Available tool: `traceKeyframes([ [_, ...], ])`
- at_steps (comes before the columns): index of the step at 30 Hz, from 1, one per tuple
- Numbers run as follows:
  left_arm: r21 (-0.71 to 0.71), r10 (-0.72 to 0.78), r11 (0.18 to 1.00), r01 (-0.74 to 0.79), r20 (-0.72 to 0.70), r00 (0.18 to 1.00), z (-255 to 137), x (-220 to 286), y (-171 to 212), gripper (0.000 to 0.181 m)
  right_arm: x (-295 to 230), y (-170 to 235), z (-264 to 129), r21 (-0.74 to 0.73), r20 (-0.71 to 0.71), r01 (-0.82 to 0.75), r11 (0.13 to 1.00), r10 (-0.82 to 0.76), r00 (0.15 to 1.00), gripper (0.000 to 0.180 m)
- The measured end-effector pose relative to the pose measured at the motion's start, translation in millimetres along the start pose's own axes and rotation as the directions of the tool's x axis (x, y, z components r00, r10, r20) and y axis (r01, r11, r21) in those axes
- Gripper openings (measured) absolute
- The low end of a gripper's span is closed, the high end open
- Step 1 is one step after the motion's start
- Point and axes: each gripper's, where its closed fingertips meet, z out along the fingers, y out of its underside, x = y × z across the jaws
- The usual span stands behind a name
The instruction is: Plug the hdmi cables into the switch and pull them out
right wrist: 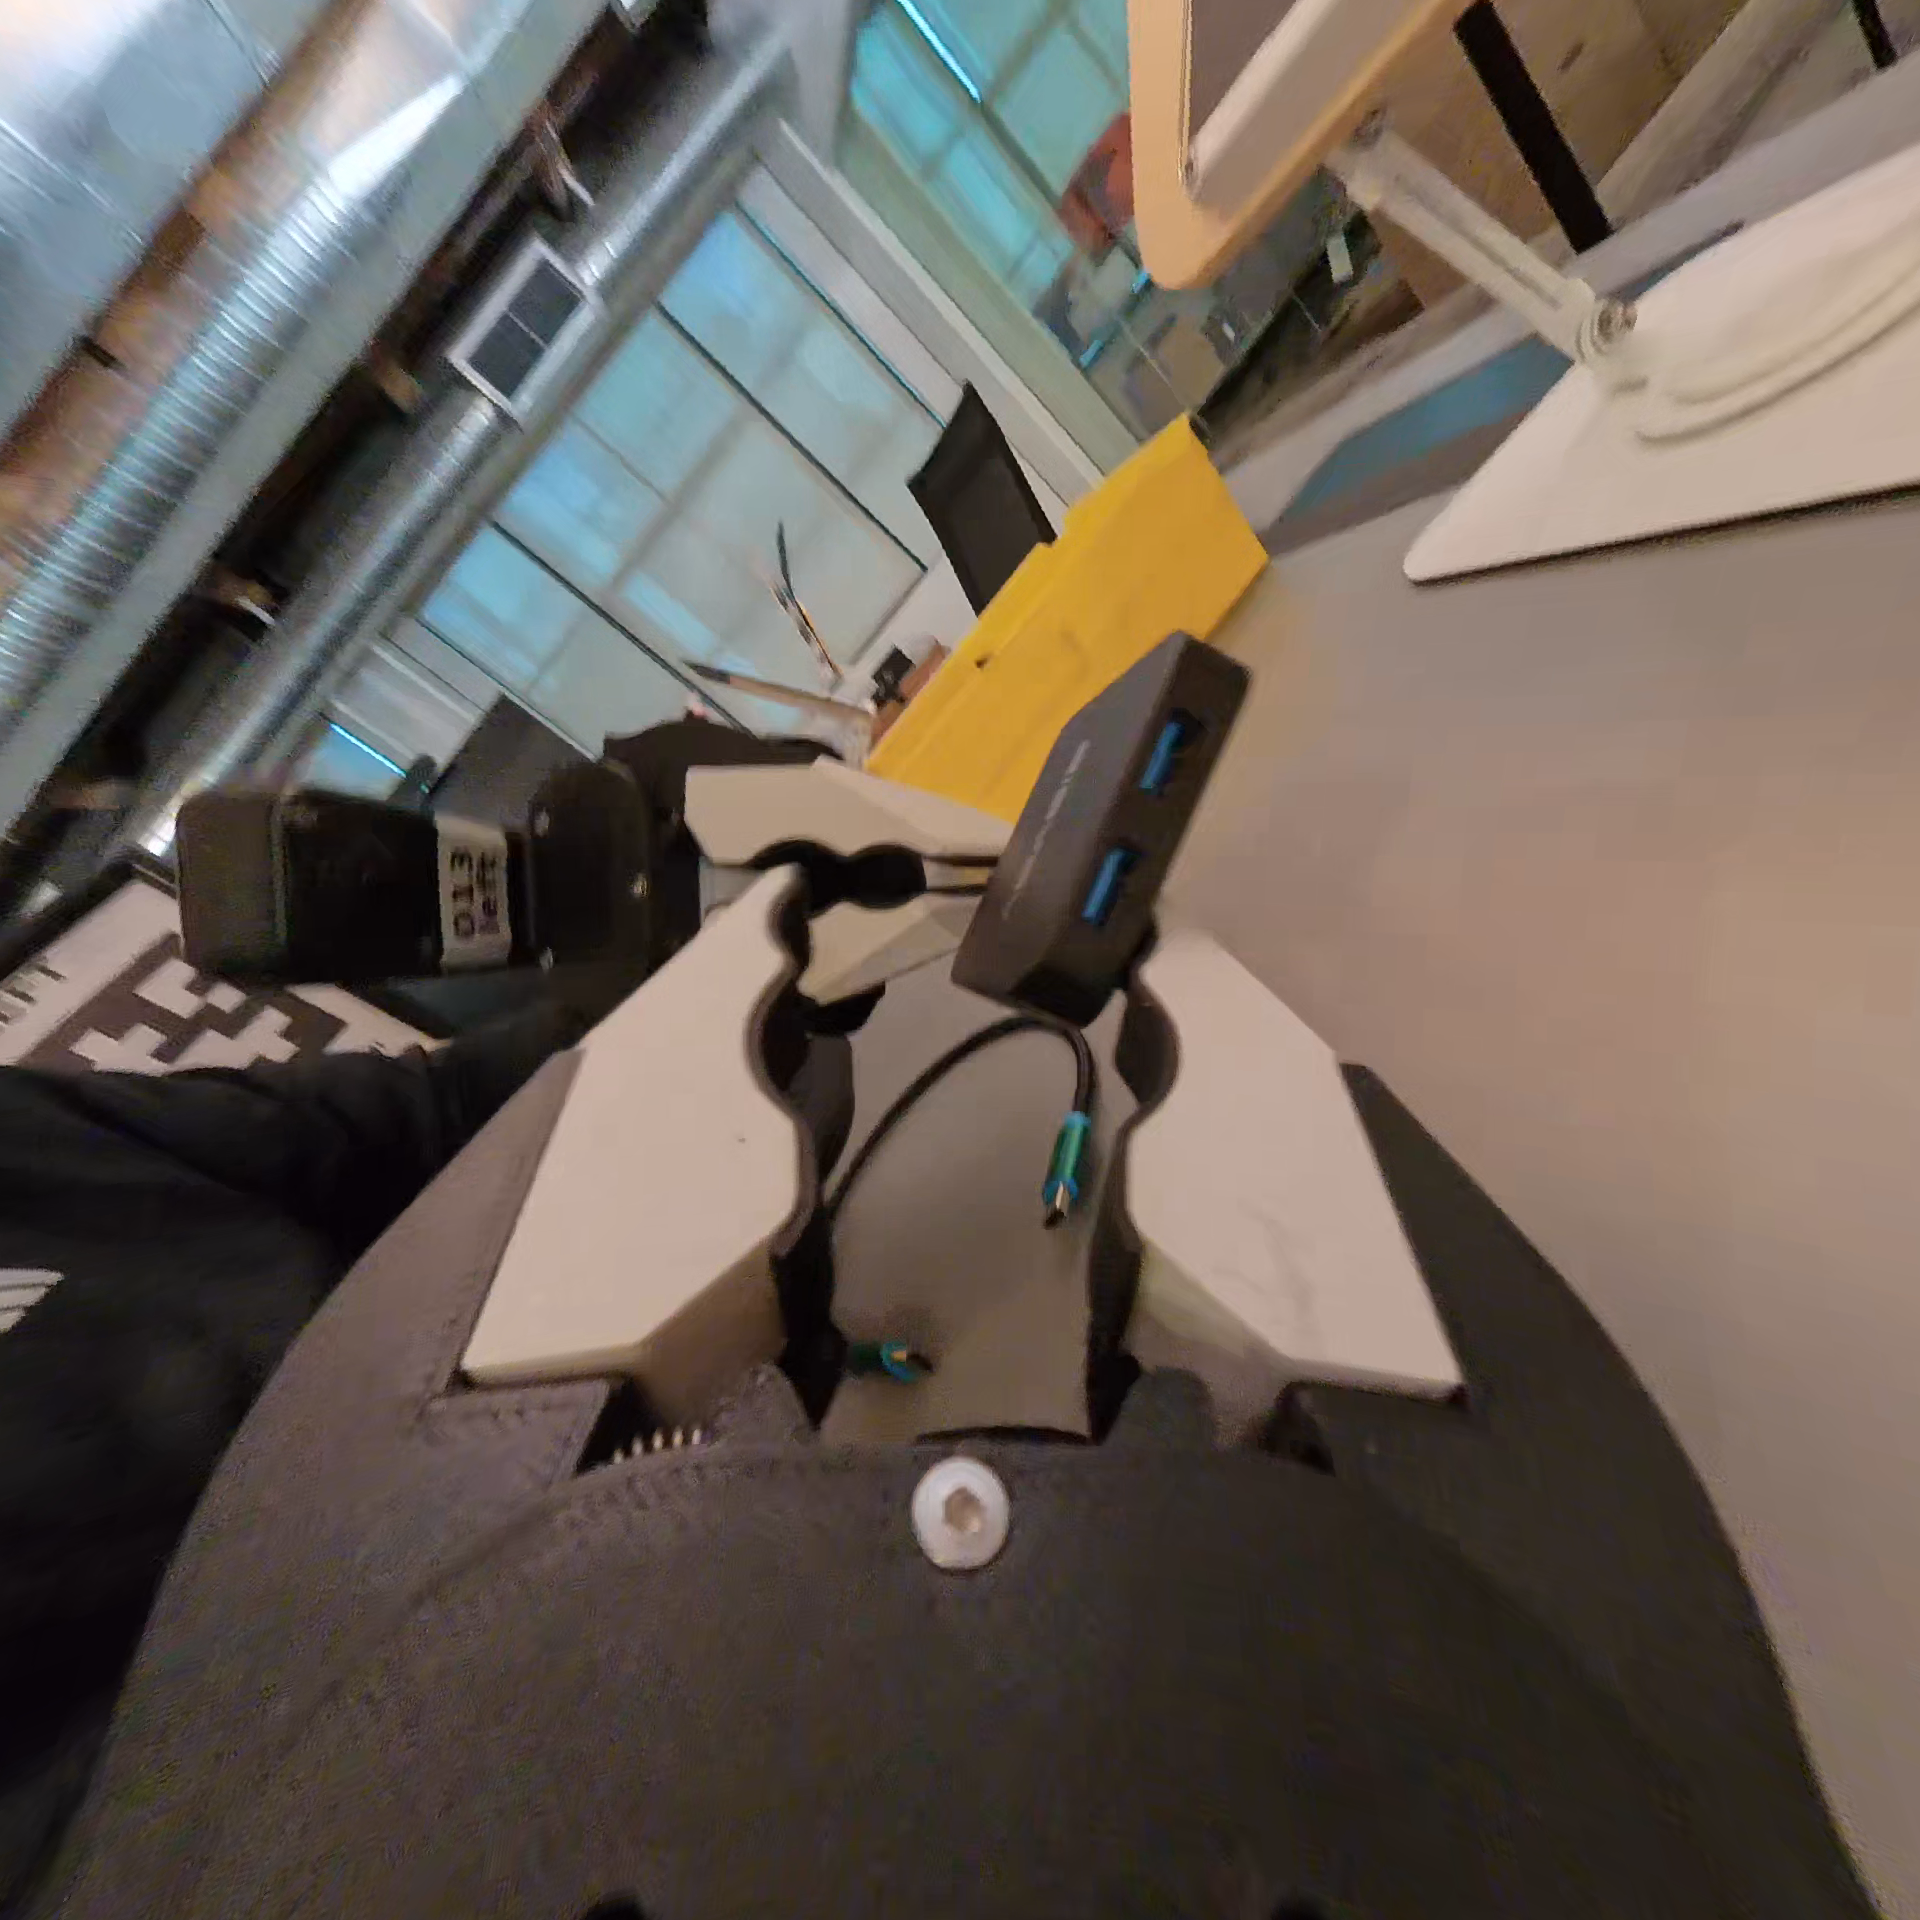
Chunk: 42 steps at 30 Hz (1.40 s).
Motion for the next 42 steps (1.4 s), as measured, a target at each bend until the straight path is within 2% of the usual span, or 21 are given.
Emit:
traceKeyframes([
  [2, 0.011, 0.031, 0.999, -0.031, 0.067, 0.997, -6, -5, -7, 0.002, -3, -4, 2, 0.018, 0.047, 0.005, 1.0, -0.006, 0.999, 0.02],
  [4, 0.035, 0.066, 0.997, -0.071, 0.125, 0.99, -12, -9, -16, 0.002, -7, -10, 1, 0.039, 0.084, 0.047, 0.998, -0.05, 0.995, 0.011],
  [7, 0.072, 0.086, 0.993, -0.098, 0.147, 0.985, -23, -9, -26, 0.006, -24, -12, -3, 0.014, 0.146, 0.201, 0.979, -0.201, 0.969, 0.011],
  [8, 0.099, 0.064, 0.992, -0.079, 0.147, 0.987, -28, -11, -30, 0.017, -31, -12, -4, -0.004, 0.154, 0.279, 0.96, -0.275, 0.949, 0.011],
  [11, 0.196, -0.062, 0.98, 0.041, 0.099, 0.993, -49, -21, -44, 0.039, -49, -12, -8, -0.048, 0.199, 0.493, 0.869, -0.476, 0.857, 0.012],
  [12, 0.215, -0.099, 0.973, 0.083, 0.065, 0.993, -54, -23, -49, 0.04, -55, -14, -9, -0.054, 0.212, 0.543, 0.838, -0.522, 0.826, 0.012],
  [17, 0.246, -0.207, 0.94, 0.235, -0.134, 0.969, -70, -25, -68, 0.038, -64, -6, -12, -0.197, 0.306, 0.726, 0.659, -0.662, 0.684, 0.011],
  [21, 0.263, -0.183, 0.931, 0.255, -0.271, 0.945, -75, -13, -83, 0.033, -73, 3, -12, -0.29, 0.406, 0.798, 0.529, -0.687, 0.603, 0.012],
  [23, 0.248, -0.166, 0.934, 0.259, -0.343, 0.925, -76, -2, -87, 0.019, -74, 5, -13, -0.336, 0.443, 0.814, 0.474, -0.683, 0.581, 0.011],
  [26, 0.228, -0.201, 0.929, 0.291, -0.35, 0.915, -75, -3, -88, 0.015, -72, 0, -14, -0.384, 0.461, 0.823, 0.417, -0.686, 0.563, 0.011],
  [29, 0.217, -0.303, 0.898, 0.382, -0.325, 0.896, -72, -17, -88, 0.011, -66, -20, -5, -0.391, 0.365, 0.838, 0.38, -0.772, 0.52, 0.021],
  [31, 0.212, -0.398, 0.85, 0.482, -0.34, 0.852, -70, -26, -87, 0.012, -60, -37, 1, -0.401, 0.246, 0.86, 0.315, -0.867, 0.433, 0.056],
  [33, 0.209, -0.488, 0.786, 0.581, -0.366, 0.792, -69, -34, -85, 0.012, -54, -48, 2, -0.443, 0.148, 0.881, 0.168, -0.955, 0.257, 0.079],
  [36, 0.198, -0.597, 0.68, 0.706, -0.409, 0.69, -66, -45, -84, 0.012, -51, -54, 2, -0.531, 0.081, 0.845, -0.058, -0.997, -0.018, 0.089],
  [38, 0.173, -0.649, 0.603, 0.779, -0.462, 0.605, -64, -48, -85, 0.012, -45, -58, 2, -0.61, 0.062, 0.775, -0.167, -0.985, -0.163, 0.09],
  [40, 0.157, -0.678, 0.533, 0.831, -0.508, 0.531, -62, -48, -88, 0.012, -34, -60, 2, -0.684, 0.093, 0.682, -0.259, -0.958, -0.271, 0.093],
  [42, 0.133, -0.694, 0.495, 0.859, -0.533, 0.483, -59, -45, -90, 0.012, -29, -62, 3, -0.702, 0.133, 0.635, -0.321, -0.936, -0.326, 0.093],
])
